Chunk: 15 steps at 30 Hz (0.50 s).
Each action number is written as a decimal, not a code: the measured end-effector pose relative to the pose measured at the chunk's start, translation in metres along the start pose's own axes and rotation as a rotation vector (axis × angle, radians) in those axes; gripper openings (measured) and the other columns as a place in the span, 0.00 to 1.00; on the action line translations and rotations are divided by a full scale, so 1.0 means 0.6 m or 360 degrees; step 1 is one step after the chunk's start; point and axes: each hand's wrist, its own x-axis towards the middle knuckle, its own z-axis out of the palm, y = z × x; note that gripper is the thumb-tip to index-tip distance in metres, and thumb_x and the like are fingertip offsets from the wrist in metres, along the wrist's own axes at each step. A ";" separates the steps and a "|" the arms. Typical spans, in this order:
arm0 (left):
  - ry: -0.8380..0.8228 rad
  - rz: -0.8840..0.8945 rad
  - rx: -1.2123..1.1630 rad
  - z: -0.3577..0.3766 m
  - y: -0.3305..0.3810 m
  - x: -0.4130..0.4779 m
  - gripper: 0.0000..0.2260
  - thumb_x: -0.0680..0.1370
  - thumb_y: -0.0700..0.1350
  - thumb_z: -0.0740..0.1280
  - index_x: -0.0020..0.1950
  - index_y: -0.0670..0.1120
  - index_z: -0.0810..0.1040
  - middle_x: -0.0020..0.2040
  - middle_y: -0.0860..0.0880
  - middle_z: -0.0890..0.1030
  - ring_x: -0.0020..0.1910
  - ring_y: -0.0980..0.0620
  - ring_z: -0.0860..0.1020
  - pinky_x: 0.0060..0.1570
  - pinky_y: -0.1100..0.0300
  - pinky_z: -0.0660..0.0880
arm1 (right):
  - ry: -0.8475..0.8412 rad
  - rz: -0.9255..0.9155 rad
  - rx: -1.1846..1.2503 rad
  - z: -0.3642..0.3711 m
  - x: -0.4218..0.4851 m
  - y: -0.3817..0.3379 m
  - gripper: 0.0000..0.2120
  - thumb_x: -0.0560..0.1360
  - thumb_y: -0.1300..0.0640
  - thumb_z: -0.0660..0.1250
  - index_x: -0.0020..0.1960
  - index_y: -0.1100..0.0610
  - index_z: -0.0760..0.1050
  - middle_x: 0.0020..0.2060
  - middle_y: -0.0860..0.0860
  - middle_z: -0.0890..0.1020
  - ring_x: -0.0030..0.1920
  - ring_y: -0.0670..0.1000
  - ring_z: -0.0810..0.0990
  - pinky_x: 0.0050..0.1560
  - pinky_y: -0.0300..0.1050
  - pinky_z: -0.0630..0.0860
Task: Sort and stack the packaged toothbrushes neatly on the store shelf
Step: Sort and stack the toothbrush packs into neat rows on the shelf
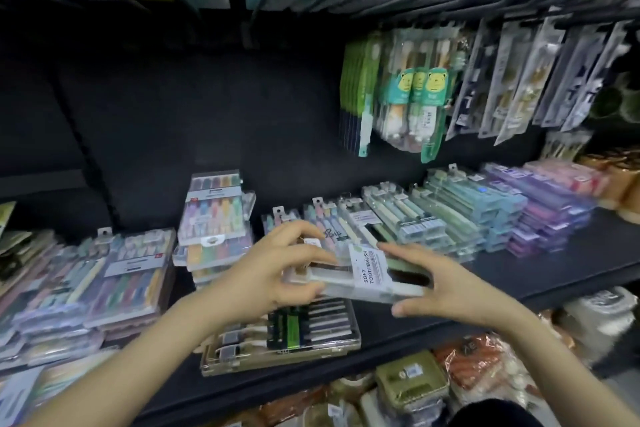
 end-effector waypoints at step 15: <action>-0.0132 -0.0638 0.0687 0.119 -0.112 0.204 0.25 0.80 0.59 0.57 0.76 0.55 0.60 0.77 0.49 0.58 0.75 0.49 0.55 0.73 0.54 0.52 | 0.1417 0.0606 -0.0500 -0.070 0.012 0.154 0.26 0.74 0.47 0.69 0.68 0.57 0.73 0.57 0.60 0.78 0.60 0.61 0.73 0.60 0.54 0.67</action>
